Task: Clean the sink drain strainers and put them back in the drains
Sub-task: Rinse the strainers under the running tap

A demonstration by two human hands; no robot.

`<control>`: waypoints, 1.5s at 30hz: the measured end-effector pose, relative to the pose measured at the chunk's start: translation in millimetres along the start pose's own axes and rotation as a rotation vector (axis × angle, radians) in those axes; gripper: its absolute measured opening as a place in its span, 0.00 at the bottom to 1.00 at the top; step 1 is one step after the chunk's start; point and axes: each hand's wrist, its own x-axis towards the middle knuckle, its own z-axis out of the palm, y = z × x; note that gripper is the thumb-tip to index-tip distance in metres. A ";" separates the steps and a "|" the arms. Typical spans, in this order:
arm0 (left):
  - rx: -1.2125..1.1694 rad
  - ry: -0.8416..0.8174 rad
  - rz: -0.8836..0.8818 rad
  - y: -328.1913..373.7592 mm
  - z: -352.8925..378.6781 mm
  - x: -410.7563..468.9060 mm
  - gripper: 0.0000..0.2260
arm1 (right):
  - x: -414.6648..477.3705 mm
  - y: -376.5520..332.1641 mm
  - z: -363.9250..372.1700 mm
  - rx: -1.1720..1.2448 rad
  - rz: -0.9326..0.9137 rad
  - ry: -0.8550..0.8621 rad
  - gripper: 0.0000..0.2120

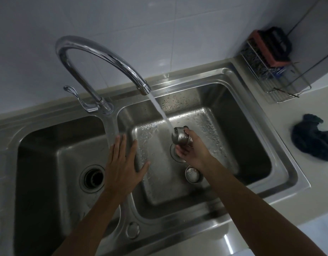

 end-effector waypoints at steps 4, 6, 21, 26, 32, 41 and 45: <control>0.012 0.019 0.008 0.0 -0.1 0.2 0.41 | -6.1 7.4 -2.5 0.048 0.005 -0.038 0.27; 0.014 0.019 0.005 0.1 -0.7 0.4 0.41 | -8.8 13.4 -7.5 -0.052 -0.064 0.007 0.26; 0.016 0.047 0.002 3.1 -3.6 -1.6 0.38 | 4.7 86.1 -19.1 -2.123 -0.635 -0.052 0.42; 0.021 0.020 -0.014 1.8 -1.8 -1.0 0.39 | 10.5 90.8 -21.9 -2.342 -0.631 -0.003 0.40; 0.004 0.021 -0.012 1.4 -0.1 -2.0 0.38 | 10.9 90.1 -22.8 -2.375 -0.638 -0.006 0.43; 0.052 -0.098 -0.004 9.7 -10.1 -2.9 0.42 | -24.4 67.0 -7.2 -2.282 -0.813 -0.039 0.39; 0.036 -0.173 -0.022 11.0 -28.0 1.9 0.44 | -43.9 49.9 20.4 -2.268 -0.897 -0.058 0.43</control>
